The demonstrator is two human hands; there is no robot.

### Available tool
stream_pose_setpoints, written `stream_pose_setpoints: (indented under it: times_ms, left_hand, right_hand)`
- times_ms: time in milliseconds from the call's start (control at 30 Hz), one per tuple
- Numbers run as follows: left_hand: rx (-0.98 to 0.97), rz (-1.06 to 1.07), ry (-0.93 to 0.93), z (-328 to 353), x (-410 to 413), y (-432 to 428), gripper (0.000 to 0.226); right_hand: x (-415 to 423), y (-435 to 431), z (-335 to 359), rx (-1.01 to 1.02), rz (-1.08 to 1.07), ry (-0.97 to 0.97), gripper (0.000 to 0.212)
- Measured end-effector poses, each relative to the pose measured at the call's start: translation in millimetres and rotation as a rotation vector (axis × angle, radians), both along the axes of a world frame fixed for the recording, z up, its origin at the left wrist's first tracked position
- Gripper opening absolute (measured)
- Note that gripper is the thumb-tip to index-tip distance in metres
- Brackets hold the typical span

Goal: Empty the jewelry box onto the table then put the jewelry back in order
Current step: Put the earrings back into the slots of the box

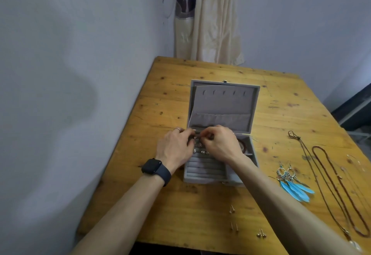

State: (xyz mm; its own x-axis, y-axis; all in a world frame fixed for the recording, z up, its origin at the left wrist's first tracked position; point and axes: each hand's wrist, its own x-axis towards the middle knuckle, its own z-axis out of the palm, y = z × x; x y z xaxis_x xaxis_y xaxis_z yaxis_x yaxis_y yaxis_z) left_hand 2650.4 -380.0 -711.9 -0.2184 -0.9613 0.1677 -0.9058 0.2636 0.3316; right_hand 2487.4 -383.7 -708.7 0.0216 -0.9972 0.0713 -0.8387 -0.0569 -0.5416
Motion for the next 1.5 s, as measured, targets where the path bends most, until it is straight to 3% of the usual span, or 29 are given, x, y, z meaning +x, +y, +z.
stream_pose_setpoints:
  times_ms: [300, 800, 1167, 1500]
  left_hand:
    - [0.01, 0.024, 0.037, -4, -1, -1, 0.028]
    - [0.028, 0.033, 0.028, -3, -3, -2, 0.028]
    - [0.026, 0.023, 0.027, 0, -3, -1, 0.027]
    - [0.042, 0.011, 0.018, 4, -3, 0, 0.027]
  right_hand:
    - [7, -7, 1, 0.034, -0.001, 0.085, 0.025]
    - [3, -1, -1, -0.076, -0.081, 0.096, 0.019]
    - [2, 15, -1, -0.103, 0.0, 0.207, 0.024]
    - [6, 12, 4, -0.061, -0.018, 0.14, 0.022]
